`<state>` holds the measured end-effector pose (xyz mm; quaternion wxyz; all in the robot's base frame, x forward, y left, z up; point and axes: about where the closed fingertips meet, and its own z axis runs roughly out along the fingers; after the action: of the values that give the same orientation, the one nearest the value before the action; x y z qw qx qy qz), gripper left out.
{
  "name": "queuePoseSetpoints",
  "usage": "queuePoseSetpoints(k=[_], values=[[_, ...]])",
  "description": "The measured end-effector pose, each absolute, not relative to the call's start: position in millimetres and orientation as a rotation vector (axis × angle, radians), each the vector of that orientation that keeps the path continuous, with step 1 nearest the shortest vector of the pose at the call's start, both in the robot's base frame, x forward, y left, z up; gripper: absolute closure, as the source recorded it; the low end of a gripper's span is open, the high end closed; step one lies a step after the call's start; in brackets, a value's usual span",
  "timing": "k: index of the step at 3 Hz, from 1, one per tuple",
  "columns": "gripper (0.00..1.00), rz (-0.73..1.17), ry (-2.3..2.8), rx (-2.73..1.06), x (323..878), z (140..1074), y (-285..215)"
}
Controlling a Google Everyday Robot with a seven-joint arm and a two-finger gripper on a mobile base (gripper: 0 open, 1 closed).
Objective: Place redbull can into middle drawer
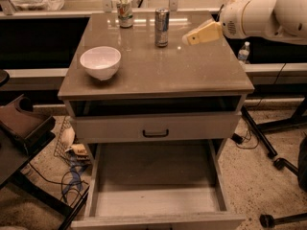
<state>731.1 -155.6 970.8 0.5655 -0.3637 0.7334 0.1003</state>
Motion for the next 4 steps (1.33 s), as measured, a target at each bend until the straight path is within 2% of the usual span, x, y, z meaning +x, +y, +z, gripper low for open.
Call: queuePoseSetpoints(k=[1, 2, 3, 4], values=[[0.00, 0.252, 1.719, -0.850, 736.0, 966.8, -152.4], [0.00, 0.345, 1.692, -0.810, 770.2, 942.2, -137.9], [0.00, 0.411, 1.637, -0.769, 838.6, 909.5, -114.4], [0.00, 0.446, 1.613, -0.733, 875.4, 896.3, -101.4]])
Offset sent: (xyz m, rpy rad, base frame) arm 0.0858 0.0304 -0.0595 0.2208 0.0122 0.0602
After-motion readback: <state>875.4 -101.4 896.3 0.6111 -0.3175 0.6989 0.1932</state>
